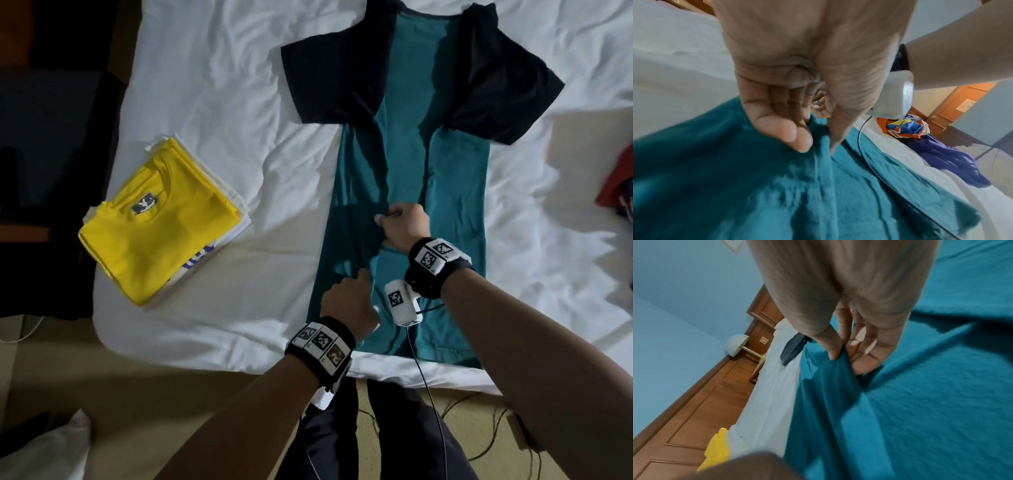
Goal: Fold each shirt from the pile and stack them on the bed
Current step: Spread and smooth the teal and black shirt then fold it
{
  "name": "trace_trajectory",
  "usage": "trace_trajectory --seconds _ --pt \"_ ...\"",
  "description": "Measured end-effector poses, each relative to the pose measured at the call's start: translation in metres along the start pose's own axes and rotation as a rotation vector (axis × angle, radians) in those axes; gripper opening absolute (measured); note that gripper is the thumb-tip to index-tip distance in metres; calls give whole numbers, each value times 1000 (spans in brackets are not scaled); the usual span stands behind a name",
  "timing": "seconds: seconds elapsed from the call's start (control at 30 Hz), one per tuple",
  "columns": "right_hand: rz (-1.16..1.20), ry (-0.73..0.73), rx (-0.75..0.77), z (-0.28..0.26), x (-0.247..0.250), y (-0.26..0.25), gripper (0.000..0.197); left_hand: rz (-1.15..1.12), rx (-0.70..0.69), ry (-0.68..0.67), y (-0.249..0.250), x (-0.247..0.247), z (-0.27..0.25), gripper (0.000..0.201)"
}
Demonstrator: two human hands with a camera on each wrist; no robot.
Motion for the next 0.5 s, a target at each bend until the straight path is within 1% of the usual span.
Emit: trace_trajectory --seconds 0.03,0.07,0.1,0.17,0.2,0.27,0.3,0.33,0.4,0.47,0.5 --pt "5 -35 -31 -4 -1 5 28 -3 -5 46 -1 0 0 27" --pt "-9 -73 -46 -9 -2 8 34 -3 2 137 -5 5 0 26" --pt "-37 -101 -41 -15 -3 10 39 -16 7 259 -12 13 1 29" --pt "-92 -132 -16 -26 -4 12 44 -48 81 422 -36 23 4 32" --pt "-126 -152 -10 -33 -6 12 45 -49 149 440 -51 25 7 32" --pt "-203 -221 -13 -47 -13 18 47 -104 318 317 -83 15 16 34" --pt "-246 -257 -17 -55 -17 22 49 -158 377 264 -94 11 19 34" --pt "-287 -294 -21 -63 -20 26 50 -212 401 233 -101 7 22 34" --pt "-343 -355 -23 -77 -27 36 50 -247 388 190 -105 2 25 35" --pt "-331 -380 -1 -87 -32 45 38 -228 341 146 -106 -3 27 32" --pt "-308 -348 24 -89 -32 49 30 -223 323 137 -108 -6 28 29"
Point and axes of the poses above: each hand's wrist, its own z-axis towards the middle knuckle, its own x-axis out of the back of the hand, y = z × x, the point moved 8 cm from there along z, towards the middle knuckle, and after that the axes turned 12 degrees about y, right-handed, at the moved point
